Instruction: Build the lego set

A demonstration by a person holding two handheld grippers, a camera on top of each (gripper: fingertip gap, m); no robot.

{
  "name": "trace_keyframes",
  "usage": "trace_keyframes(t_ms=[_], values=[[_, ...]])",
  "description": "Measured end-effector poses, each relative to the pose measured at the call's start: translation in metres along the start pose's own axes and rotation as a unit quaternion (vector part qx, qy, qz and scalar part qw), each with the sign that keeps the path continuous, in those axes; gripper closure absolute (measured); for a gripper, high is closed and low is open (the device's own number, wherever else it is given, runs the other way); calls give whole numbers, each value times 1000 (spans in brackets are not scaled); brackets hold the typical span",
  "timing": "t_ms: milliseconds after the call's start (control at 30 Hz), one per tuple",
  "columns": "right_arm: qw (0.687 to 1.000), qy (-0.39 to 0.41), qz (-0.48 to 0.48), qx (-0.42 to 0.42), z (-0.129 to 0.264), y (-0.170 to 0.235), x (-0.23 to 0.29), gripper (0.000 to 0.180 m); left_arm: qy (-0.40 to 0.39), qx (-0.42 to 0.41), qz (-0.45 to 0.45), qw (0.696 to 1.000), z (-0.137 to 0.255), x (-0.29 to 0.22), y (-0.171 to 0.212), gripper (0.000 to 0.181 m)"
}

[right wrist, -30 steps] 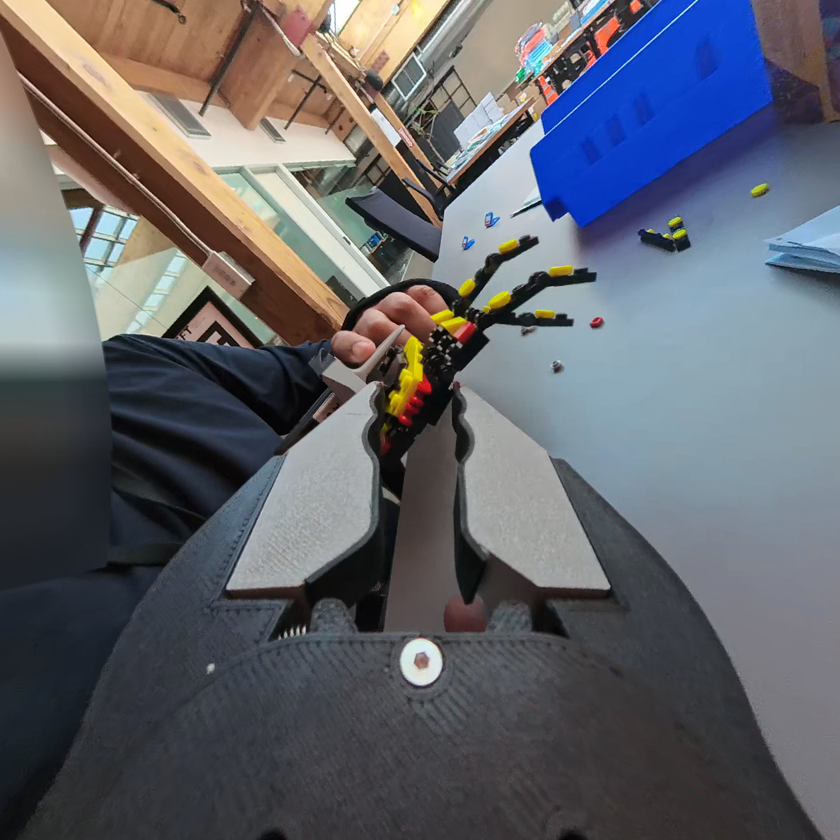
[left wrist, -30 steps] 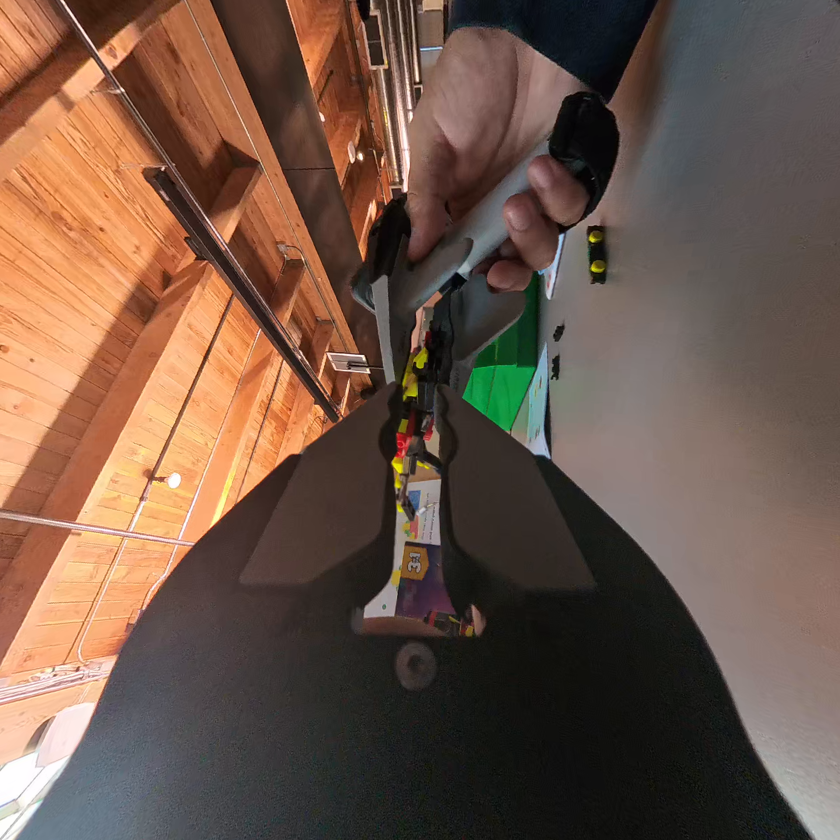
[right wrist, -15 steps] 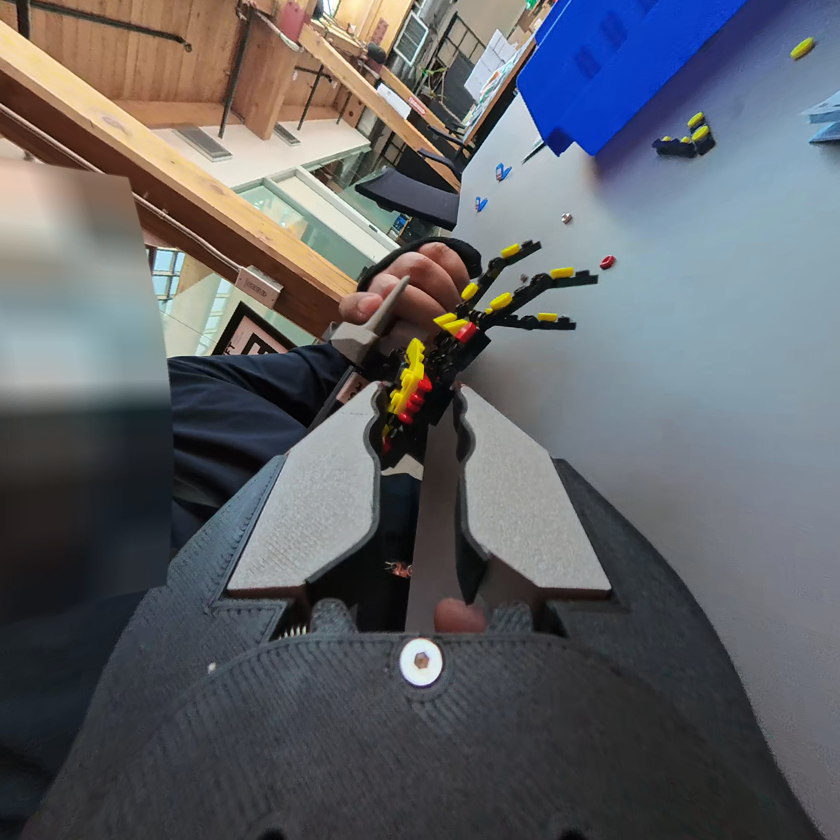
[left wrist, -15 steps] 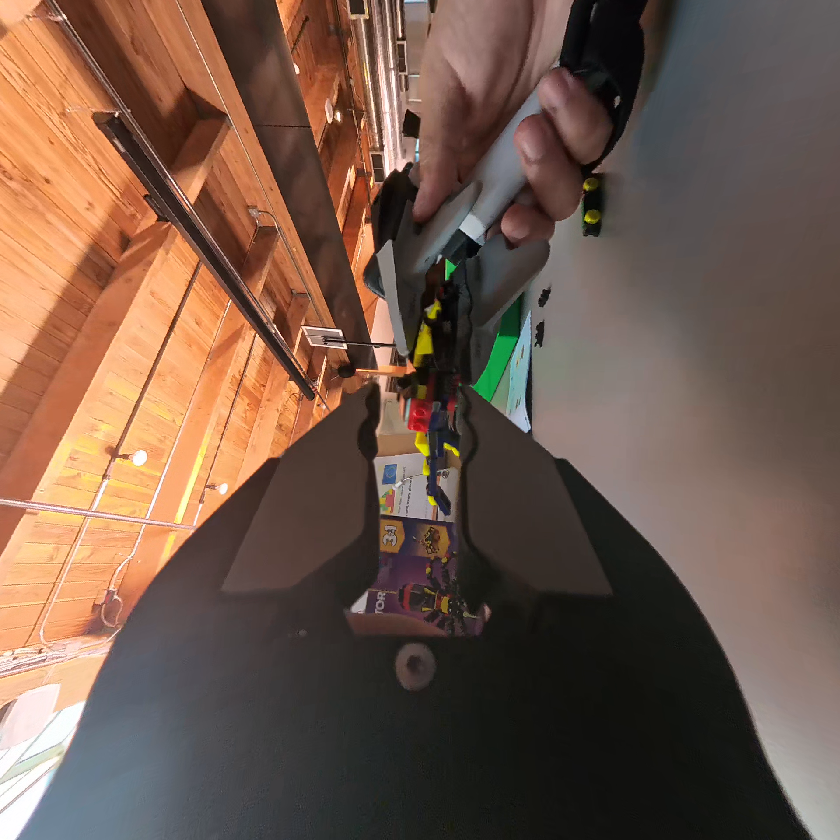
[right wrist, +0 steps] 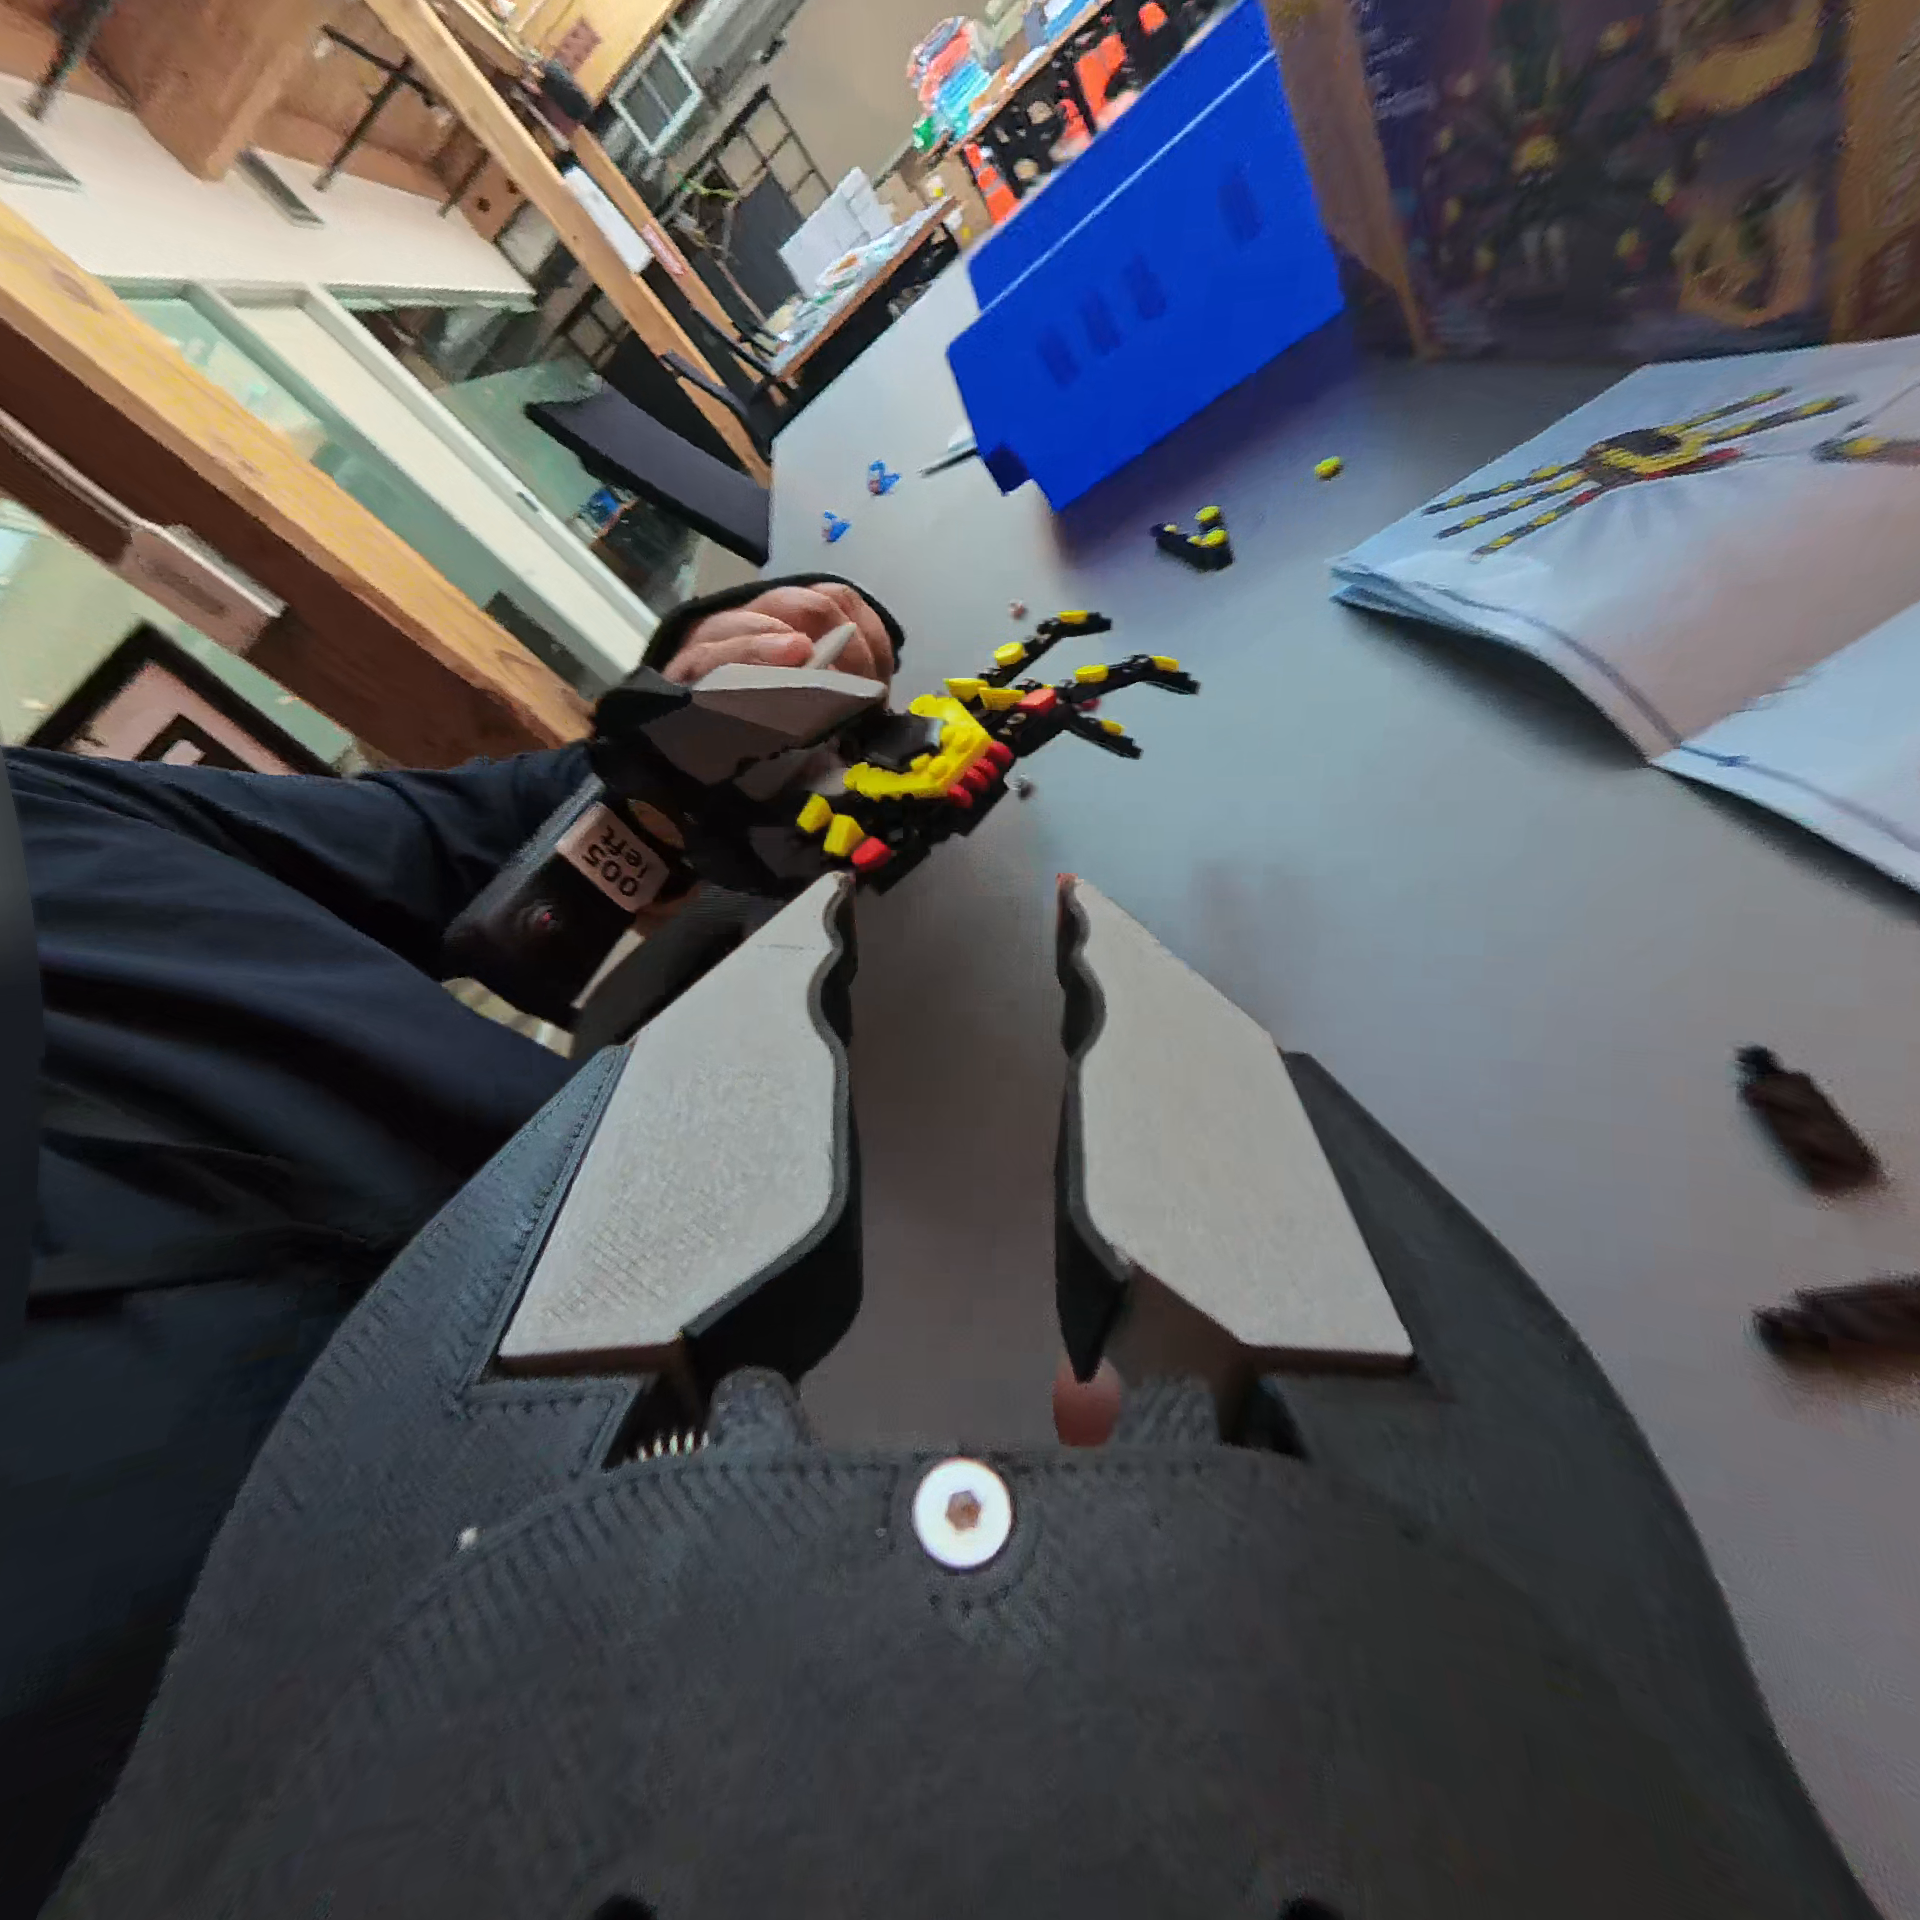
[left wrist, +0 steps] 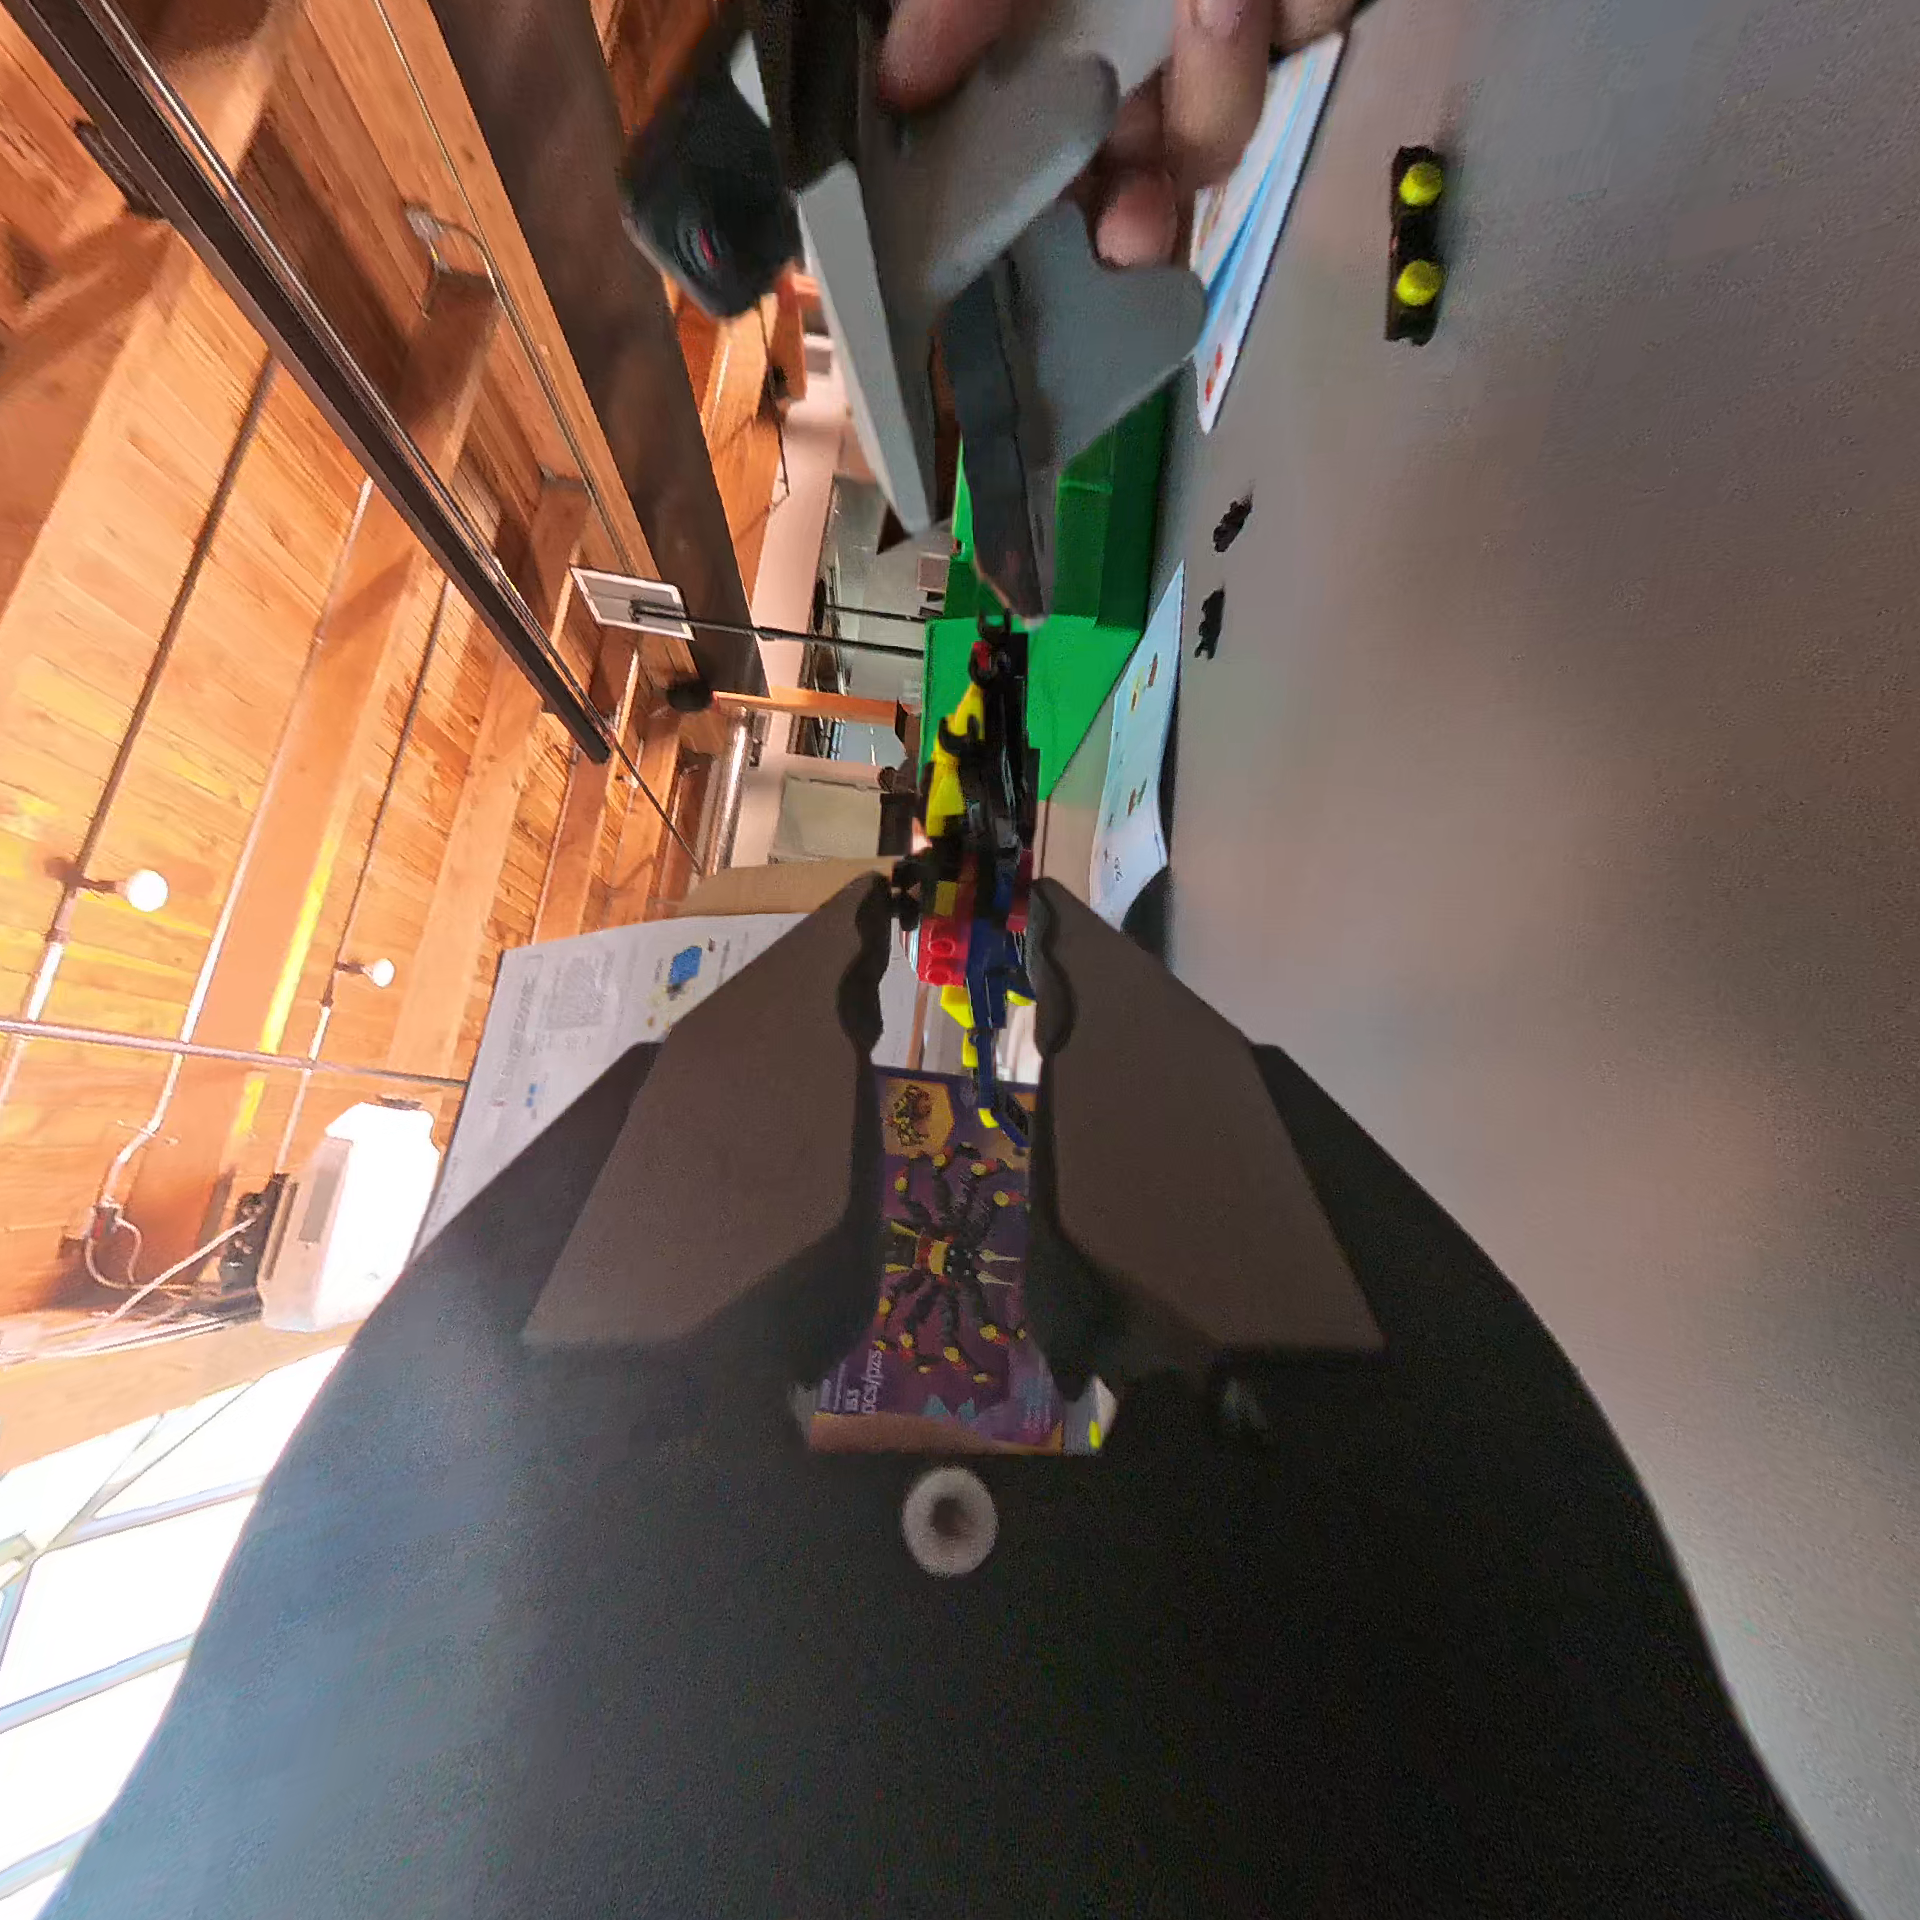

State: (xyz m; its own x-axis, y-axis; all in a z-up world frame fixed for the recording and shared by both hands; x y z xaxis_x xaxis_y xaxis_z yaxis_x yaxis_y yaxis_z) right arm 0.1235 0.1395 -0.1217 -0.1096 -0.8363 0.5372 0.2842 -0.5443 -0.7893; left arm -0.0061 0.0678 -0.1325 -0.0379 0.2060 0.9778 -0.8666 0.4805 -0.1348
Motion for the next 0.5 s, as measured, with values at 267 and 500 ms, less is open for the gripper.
trace_keyframes(t_ms=[267,500], values=[[983,131,108,71,54,32,-18,143,36,32,-2,999,-12,-11,6,158],[949,176,253,57,24,35,10,139,53,14,13,998,-19,-12,-2,157]])
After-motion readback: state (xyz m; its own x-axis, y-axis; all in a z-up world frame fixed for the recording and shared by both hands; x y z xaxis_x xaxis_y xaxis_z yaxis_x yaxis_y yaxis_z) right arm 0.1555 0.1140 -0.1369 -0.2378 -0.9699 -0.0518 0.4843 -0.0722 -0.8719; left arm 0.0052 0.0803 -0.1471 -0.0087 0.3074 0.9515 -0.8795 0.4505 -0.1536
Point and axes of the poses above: each gripper's, where its closed fingertips meet, z back along the fingers, y out of its underside, x = y × z across the jaws, the point moved 5 cm from there along z, back along the fingers, and after that the axes turned 10 degrees about y, right-handed, at the moved point
